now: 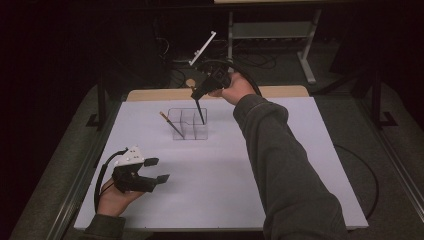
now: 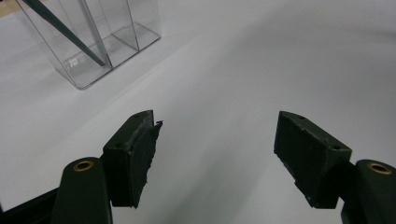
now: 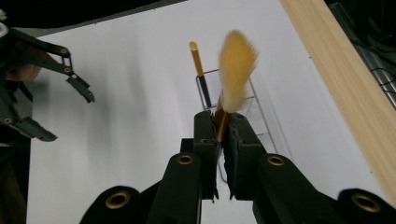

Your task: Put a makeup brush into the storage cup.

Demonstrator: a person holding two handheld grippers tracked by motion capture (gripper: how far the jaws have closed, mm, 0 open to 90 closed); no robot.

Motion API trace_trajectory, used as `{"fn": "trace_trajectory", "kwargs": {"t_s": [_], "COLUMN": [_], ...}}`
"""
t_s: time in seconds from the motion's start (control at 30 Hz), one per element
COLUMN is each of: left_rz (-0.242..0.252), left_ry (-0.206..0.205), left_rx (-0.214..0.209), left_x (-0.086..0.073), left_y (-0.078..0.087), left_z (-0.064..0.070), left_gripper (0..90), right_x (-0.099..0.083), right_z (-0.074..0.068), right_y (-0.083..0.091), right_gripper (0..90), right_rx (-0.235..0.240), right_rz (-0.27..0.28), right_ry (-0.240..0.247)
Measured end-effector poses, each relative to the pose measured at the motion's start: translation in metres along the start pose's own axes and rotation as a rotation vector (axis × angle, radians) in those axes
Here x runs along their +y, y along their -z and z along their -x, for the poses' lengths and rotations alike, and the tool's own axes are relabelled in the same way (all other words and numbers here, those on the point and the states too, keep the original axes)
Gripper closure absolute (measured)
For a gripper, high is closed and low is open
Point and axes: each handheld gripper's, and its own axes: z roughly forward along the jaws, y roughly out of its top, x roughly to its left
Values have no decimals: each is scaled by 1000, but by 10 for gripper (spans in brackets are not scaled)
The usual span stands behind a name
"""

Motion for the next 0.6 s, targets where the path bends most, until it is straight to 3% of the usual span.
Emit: {"fn": "trace_trajectory", "kwargs": {"t_s": [0.6], "left_rz": [2], "left_ry": [-12], "left_rx": [-4], "left_x": [0], "left_y": [2], "left_z": [0], "left_gripper": [282], "right_x": [16], "right_z": [16], "right_y": [-12], "right_gripper": [829], "right_rx": [-56], "right_rz": [-8], "right_ry": [-28]}}
